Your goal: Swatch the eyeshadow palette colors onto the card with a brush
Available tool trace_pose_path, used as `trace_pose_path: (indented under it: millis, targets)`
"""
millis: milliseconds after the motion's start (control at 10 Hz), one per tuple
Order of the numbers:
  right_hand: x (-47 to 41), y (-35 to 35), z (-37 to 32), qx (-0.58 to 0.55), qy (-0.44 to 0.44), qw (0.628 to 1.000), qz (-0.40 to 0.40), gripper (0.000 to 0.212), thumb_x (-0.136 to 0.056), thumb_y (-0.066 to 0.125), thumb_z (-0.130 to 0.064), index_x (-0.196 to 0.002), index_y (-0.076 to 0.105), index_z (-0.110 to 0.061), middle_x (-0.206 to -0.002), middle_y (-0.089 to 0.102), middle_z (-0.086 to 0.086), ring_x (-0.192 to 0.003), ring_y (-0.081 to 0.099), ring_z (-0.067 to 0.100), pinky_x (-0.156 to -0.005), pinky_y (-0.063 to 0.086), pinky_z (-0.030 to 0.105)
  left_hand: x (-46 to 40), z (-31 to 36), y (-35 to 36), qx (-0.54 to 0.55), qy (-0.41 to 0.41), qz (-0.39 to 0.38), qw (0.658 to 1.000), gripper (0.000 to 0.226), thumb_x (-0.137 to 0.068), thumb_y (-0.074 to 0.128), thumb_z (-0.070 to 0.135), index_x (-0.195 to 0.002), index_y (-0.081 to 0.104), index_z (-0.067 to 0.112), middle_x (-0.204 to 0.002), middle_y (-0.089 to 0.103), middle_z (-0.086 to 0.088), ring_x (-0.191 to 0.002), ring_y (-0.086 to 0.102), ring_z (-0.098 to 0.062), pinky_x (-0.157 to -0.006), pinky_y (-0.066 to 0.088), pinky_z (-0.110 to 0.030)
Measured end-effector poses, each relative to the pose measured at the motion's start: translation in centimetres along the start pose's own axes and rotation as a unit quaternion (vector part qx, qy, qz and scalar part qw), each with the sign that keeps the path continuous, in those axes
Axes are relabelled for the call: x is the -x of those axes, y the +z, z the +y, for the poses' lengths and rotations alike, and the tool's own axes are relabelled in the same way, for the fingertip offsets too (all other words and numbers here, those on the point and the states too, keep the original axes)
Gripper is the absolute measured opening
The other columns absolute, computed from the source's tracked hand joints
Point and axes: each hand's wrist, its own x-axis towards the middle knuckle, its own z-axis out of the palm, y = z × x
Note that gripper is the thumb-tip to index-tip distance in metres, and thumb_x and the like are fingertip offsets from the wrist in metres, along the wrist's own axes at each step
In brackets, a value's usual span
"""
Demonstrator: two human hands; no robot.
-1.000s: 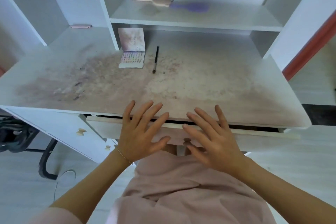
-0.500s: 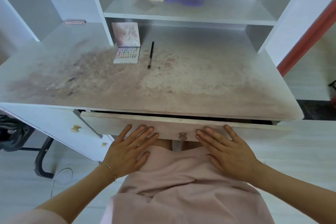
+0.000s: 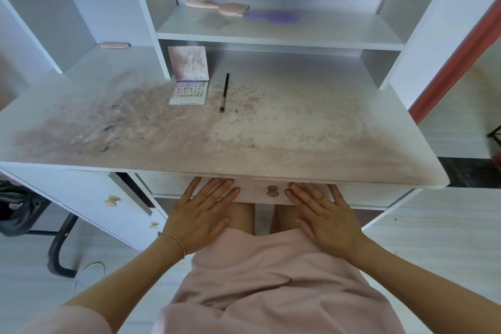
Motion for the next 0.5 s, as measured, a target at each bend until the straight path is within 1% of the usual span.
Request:
trace_pose_path:
  millis: [100, 200, 300, 400, 500]
  targets:
    - [0.0, -0.8, -0.6, -0.004, 0.000, 1.000, -0.029, 0.046, -0.086, 0.036, -0.032, -0.128, 0.052, -0.021, -0.137, 0.047, -0.004, -0.124, 0.047, 0.019, -0.104, 0.022, 0.045, 0.3, 0.8, -0.9, -0.005, 0.004, 0.010, 1.000, 0.055, -0.082, 0.039, 0.037, -0.133, 0.047, 0.019, -0.144, 0.031, -0.005, -0.134, 0.027, -0.023, -0.110, 0.014, -0.050]
    - [0.3, -2.6, -1.4, -0.034, 0.002, 0.998, -0.044, 0.047, -0.079, 0.041, -0.026, -0.120, 0.060, -0.017, -0.136, 0.050, 0.003, -0.125, 0.047, 0.024, -0.104, 0.023, 0.048, 0.5, 2.3, -2.9, 0.050, -0.003, 0.037, 0.998, 0.040, -0.079, 0.045, 0.025, -0.114, 0.062, 0.015, -0.139, 0.043, -0.015, -0.130, 0.038, -0.031, -0.104, 0.027, -0.049]
    - [0.3, -5.5, -2.0, -0.163, 0.043, 0.984, -0.057, 0.033, -0.081, 0.048, -0.019, -0.108, 0.066, -0.014, -0.120, 0.063, 0.004, -0.117, 0.055, 0.025, -0.096, 0.045, 0.041, -0.5, 2.7, -5.8, 0.120, 0.008, 0.110, 0.987, 0.026, -0.080, 0.049, 0.019, -0.100, 0.065, 0.014, -0.121, 0.060, -0.014, -0.108, 0.058, -0.028, -0.090, 0.038, -0.037]
    - [-1.7, -10.0, -1.3, -0.394, 0.154, 0.903, -0.069, 0.024, -0.089, 0.054, -0.016, -0.107, 0.065, -0.028, -0.104, 0.067, -0.014, -0.106, 0.059, 0.004, -0.087, 0.049, 0.025, -2.8, 2.7, -8.3, 0.153, 0.029, 0.207, 0.966, 0.020, -0.083, 0.050, 0.018, -0.096, 0.064, 0.014, -0.104, 0.067, -0.007, -0.092, 0.061, -0.022, -0.078, 0.043, -0.034]
    - [-3.7, -15.5, 0.9, -0.543, 0.180, 0.820, 0.000, 0.022, -0.089, 0.055, -0.024, -0.099, 0.065, -0.041, -0.091, 0.070, -0.023, -0.093, 0.061, -0.005, -0.080, 0.049, 0.020, -6.2, 1.4, -10.0, 0.175, -0.025, 0.209, 0.962, 0.019, -0.083, 0.051, 0.019, -0.096, 0.065, 0.014, -0.102, 0.067, -0.005, -0.091, 0.061, -0.021, -0.077, 0.045, -0.034]
